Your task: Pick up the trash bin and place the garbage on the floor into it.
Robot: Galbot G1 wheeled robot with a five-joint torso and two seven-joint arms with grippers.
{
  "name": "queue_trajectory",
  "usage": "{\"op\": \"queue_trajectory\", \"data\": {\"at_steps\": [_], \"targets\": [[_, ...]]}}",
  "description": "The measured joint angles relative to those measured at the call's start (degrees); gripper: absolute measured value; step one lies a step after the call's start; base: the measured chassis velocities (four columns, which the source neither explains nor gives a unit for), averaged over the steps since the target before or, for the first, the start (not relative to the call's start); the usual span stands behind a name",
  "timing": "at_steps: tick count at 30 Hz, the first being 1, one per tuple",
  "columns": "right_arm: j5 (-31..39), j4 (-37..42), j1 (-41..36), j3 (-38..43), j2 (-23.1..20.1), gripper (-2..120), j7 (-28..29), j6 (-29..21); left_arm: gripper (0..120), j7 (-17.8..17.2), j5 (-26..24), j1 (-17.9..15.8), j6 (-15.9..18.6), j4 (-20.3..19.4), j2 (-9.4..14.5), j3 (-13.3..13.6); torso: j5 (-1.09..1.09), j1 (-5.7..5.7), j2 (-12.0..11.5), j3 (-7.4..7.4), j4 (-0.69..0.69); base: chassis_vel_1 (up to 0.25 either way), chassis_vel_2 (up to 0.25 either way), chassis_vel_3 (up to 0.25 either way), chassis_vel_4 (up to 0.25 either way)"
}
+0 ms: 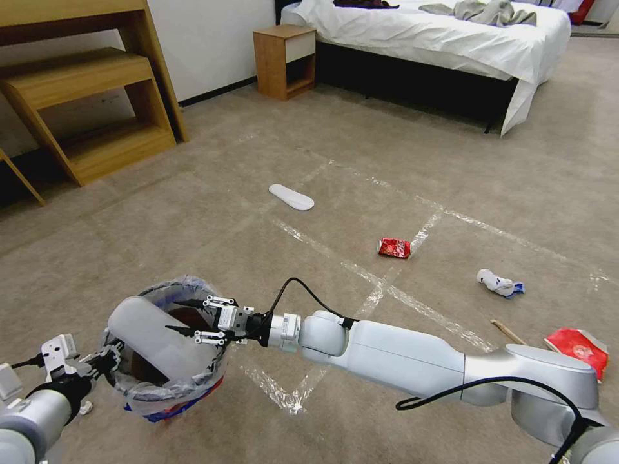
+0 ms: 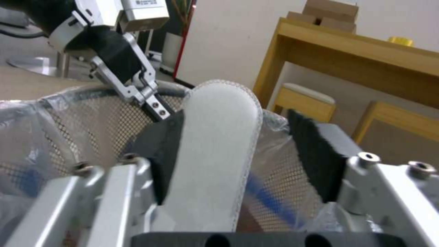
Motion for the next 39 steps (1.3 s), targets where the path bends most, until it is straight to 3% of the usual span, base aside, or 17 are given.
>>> {"op": "queue_trajectory", "data": {"at_steps": [4, 11, 20, 30, 39], "targets": [[-0.04, 0.21, -0.03, -0.01, -0.01, 85, 0.06, -0.03, 1, 0.0, 0.04, -0.13, -0.08, 0.45, 0.0, -0.01, 0.0, 0.0, 0.0, 0.0, 0.0, 0.0, 0.0, 0.0, 0.0], [0.44, 1.22, -0.23, 0.22, -0.25, 100, 0.45, -0.05, 1, 0.07, 0.41, -0.17, -0.26, 0.99, -0.12, 0.18, 0.0, 0.0, 0.0, 0.0, 0.0, 0.0, 0.0, 0.0, 0.0], [6.18, 5.43, 0.08, 4.67, -1.31, 100, 3.28, -2.15, 1, 0.25, 1.1, -0.28, -0.45, 1.91, -0.13, 0.12, 0.0, 0.0, 0.0, 0.0, 0.0, 0.0, 0.0, 0.0, 0.0], [22.0, 12.86, 1.4, 15.43, -5.23, 100, 6.07, -6.67, 1, 0.9, 2.27, -0.45, -0.86, 3.08, 0.02, -0.21, 0.0, 0.0, 0.0, 0.0, -0.01, 0.0, 0.0, 0.0, 0.0], [27.41, 18.42, -0.59, 25.5, -6.82, 100, 9.29, -7.99, 1, 1.77, 3.86, -0.51, -1.39, 3.71, -0.56, -0.05, 0.0, 0.0, 0.0, 0.0, 0.03, 0.0, 0.0, 0.0, 0.0]]}}
